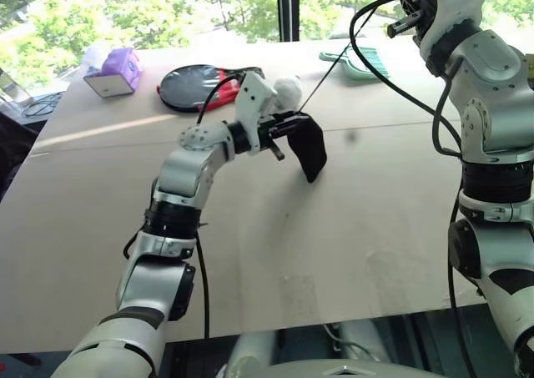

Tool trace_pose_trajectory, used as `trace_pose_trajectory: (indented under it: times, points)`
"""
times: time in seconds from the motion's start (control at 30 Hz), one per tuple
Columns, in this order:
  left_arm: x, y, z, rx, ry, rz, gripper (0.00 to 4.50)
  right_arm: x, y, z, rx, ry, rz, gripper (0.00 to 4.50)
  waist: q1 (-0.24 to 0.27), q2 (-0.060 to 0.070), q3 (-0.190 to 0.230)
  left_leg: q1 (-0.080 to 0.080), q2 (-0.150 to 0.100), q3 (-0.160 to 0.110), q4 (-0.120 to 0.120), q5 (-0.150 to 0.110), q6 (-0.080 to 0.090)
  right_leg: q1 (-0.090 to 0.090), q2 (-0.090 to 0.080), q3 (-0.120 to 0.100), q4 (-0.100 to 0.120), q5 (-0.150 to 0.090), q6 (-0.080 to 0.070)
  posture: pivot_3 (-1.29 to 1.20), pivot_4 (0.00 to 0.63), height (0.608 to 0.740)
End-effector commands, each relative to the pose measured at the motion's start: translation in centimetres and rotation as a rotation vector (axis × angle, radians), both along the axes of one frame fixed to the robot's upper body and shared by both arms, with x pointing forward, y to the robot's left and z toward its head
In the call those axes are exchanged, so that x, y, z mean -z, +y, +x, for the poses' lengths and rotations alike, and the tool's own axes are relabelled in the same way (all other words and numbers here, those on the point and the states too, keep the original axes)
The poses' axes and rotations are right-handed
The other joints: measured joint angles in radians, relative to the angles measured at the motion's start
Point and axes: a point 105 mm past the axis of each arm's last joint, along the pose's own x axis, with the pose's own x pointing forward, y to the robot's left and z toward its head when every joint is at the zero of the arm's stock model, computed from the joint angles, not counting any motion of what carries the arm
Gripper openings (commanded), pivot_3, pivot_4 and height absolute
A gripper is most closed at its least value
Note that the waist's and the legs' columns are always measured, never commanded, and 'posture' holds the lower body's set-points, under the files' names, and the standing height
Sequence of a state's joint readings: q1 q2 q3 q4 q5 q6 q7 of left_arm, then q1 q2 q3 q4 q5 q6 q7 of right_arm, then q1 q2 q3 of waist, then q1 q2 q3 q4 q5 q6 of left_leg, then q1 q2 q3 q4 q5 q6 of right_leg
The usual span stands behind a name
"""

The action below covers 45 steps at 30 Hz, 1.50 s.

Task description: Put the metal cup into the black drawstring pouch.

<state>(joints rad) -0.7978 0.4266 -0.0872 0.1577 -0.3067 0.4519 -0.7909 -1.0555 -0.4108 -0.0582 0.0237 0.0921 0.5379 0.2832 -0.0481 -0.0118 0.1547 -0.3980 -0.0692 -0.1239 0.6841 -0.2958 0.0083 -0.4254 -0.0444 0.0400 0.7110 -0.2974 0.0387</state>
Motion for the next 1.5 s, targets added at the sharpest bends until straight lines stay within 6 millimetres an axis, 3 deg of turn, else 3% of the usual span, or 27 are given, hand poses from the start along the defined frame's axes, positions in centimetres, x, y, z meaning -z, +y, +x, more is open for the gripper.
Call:
trace_pose_trajectory:
  times: [0.03, 0.23, 0.33, 0.4, 0.53, 0.7, 0.77, 0.8, 0.87, 0.9, 0.93, 1.03, 1.17, 1.23, 1.33, 1.4, 1.5]
  points:
    - [-0.9, 2.8, 0.7, -0.091, -0.017, 0.03, 0.15, -5.8, -4.4, -2.7, 0.14, -0.233, 0.124, 0.0, -0.001, 0.0, 0.0, 0.0, 0.0, 0.0, 0.0, 0.0, 0.0, 0.0, 0.0, 0.0, 0.0, 0.0, 0.0, 0.0, 0.15, 0.74]
    - [-2.5, 5.8, 0.8, -0.122, -0.062, 0.152, 0.15, -6.3, -7.1, -3.1, 0.235, -0.261, 0.15, 0.0, -0.01, 0.0, 0.0, -0.001, 0.0, 0.0, 0.0, 0.0, 0.0, -0.001, 0.0, 0.0, 0.0, 0.0, 0.0, 0.0, 0.15, 0.74]
    - [0.6, 6.8, -0.1, -0.051, -0.018, 0.435, 0.15, -3.0, -8.9, -2.6, 0.308, -0.177, 0.096, 0.0, -0.017, 0.0, 0.0, -0.001, 0.0, 0.001, 0.0, 0.0, 0.0, -0.001, 0.0, 0.0, 0.0, 0.0, 0.0, 0.0, 0.15, 0.74]
    - [2.0, 6.8, -0.2, -0.028, 0.0, 0.518, 0.15, -0.8, -9.4, -2.4, 0.317, -0.111, 0.089, 0.0, -0.016, -0.001, -0.001, -0.001, 0.0, -0.001, 0.0, 0.0, 0.0, -0.001, 0.0, -0.001, 0.0, 0.0, 0.0, 0.0, 0.15, 0.74]
    - [5.9, 2.5, -0.8, 0.105, 0.033, 0.609, 0.15, 8.2, -9.3, -2.9, 0.253, 0.168, -0.014, 0.0, 0.001, -0.001, -0.001, -0.001, 0.0, 0.0, 0.0, 0.0, 0.0, -0.001, -0.001, 0.0, 0.0, 0.0, 0.0, 0.0, 0.15, 0.74]
    - [8.5, -1.3, -2.2, 0.242, 0.087, 0.588, 0.15, 14.2, -10.1, -5.3, 0.245, 0.346, -0.134, 0.0, 0.012, 0.005, -0.005, 0.001, -0.001, 0.002, 0.001, 0.0, 0.001, 0.002, -0.001, 0.001, 0.001, 0.0, 0.0, 0.0, 0.15, 0.74]
    - [8.1, -2.8, -3.2, 0.293, 0.115, 0.479, 0.15, 15.7, -10.2, -6.3, 0.219, 0.391, -0.126, 0.0, 0.008, 0.005, -0.005, 0.006, -0.001, 0.002, 0.001, 0.0, 0.002, 0.007, 0.0, 0.001, 0.001, 0.0, 0.0, 0.0, 0.15, 0.74]
    - [7.6, -3.2, -3.4, 0.297, 0.134, 0.426, 1.19, 16.2, -10.3, -6.6, 0.216, 0.405, -0.124, 0.0, 0.003, 0.004, -0.005, 0.009, 0.0, 0.002, 0.0, 0.0, 0.002, 0.01, 0.001, 0.001, 0.0, 0.0, 0.0, 0.0, 0.15, 0.74]
    - [5.8, -3.5, -3.6, 0.285, 0.151, 0.297, 1.9, 18.3, -10.2, -7.7, 0.163, 0.471, -0.129, 0.0, 0.001, 0.003, -0.003, 0.012, 0.002, 0.004, -0.001, -0.003, 0.006, 0.012, 0.003, 0.003, 0.001, 0.0, 0.0, 0.0, 0.15, 0.74]
    - [4.6, -3.4, -3.9, 0.278, 0.164, 0.215, 2.49, 19.3, -10.2, -8.3, 0.135, 0.506, -0.124, 0.64, 0.002, 0.003, -0.003, 0.012, 0.002, 0.003, 0.0, -0.003, 0.006, 0.012, 0.003, 0.003, 0.001, 0.0, 0.0, 0.0, 0.15, 0.74]
    - [3.6, -3.0, -3.8, 0.248, 0.16, 0.155, 2.94, 20.2, -9.9, -8.9, 0.095, 0.536, -0.104, 0.95, 0.003, 0.003, -0.003, 0.012, 0.003, 0.003, 0.0, -0.002, 0.005, 0.012, 0.004, 0.002, 0.002, 0.0, 0.0, 0.0, 0.15, 0.74]
    - [1.5, -0.4, -3.9, 0.148, 0.139, 0.024, 4.47, 21.6, -10.3, -10.7, 0.058, 0.589, -0.091, 2.51, 0.003, 0.003, -0.003, 0.012, 0.003, 0.003, 0.0, -0.001, 0.002, 0.012, 0.003, 0.003, 0.001, 0.0, 0.0, 0.0, 0.15, 0.74]
    - [-0.5, 4.4, -3.9, -0.068, 0.109, -0.146, 4.47, 21.5, -10.1, -13.8, -0.039, 0.607, -0.073, 4.24, 0.008, 0.003, -0.004, 0.014, 0.003, 0.005, 0.0, -0.001, 0.003, 0.014, 0.002, 0.004, 0.0, 0.0, 0.0, 0.0, 0.15, 0.74]
    - [-0.9, 6.5, -4.6, -0.147, 0.031, -0.237, 4.47, 20.7, -9.6, -14.7, -0.061, 0.561, -0.074, 4.42, 0.008, 0.003, -0.003, 0.014, 0.003, 0.004, -0.001, -0.001, 0.003, 0.014, 0.002, 0.004, 0.0, 0.0, 0.0, 0.0, 0.15, 0.74]
    - [0.9, 8.7, -6.2, -0.239, -0.016, -0.189, 4.47, 19.4, -7.4, -15.9, -0.212, 0.459, -0.005, 4.42, 0.01, 0.001, -0.004, 0.017, 0.003, 0.004, -0.001, -0.001, 0.003, 0.016, 0.002, 0.004, -0.001, 0.0, 0.0, 0.0, 0.15, 0.74]
    - [2.1, 9.5, -7.5, -0.266, 0.012, -0.212, 4.47, 19.7, -6.7, -16.5, -0.269, 0.465, -0.017, 4.42, 0.014, 0.001, -0.004, 0.018, 0.003, 0.003, -0.001, -0.001, 0.003, 0.018, 0.002, 0.003, -0.002, 0.0, 0.0, 0.0, 0.15, 0.74]
    - [4.4, 11.0, -10.2, -0.351, 0.072, -0.226, 4.47, 21.1, -7.5, -17.1, -0.239, 0.509, -0.056, 4.42, 0.024, 0.0, -0.005, 0.018, 0.003, 0.003, -0.002, -0.002, 0.003, 0.018, 0.002, 0.003, -0.004, 0.0, 0.0, 0.0, 0.15, 0.74]
